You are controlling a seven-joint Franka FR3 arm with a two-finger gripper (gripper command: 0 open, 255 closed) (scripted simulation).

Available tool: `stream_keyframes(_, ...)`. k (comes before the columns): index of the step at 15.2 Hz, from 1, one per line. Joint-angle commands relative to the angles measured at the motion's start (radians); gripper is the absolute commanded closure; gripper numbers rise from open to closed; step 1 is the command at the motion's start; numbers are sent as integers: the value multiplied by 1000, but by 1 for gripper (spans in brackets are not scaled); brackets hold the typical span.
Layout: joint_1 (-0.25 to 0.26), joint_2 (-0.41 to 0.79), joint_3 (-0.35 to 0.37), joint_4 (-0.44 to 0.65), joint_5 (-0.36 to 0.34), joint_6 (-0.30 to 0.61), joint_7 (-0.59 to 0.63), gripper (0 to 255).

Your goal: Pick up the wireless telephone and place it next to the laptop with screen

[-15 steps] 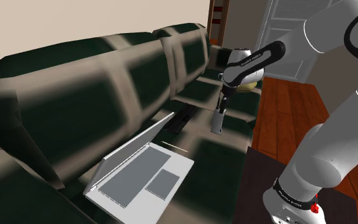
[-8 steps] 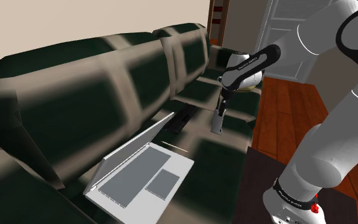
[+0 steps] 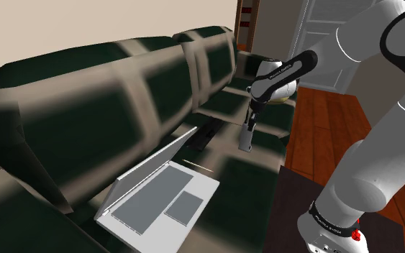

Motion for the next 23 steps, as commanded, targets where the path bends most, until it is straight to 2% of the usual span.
stream_keyframes(1, 0, 0, 0, 0, 0, 0, 0, 255)
stream_keyframes(5, 0, 0, 0, 0, 0, 1, 0, 255)
stream_keyframes(23, -12, -148, 32, 125, -53, -265, 48, 255)
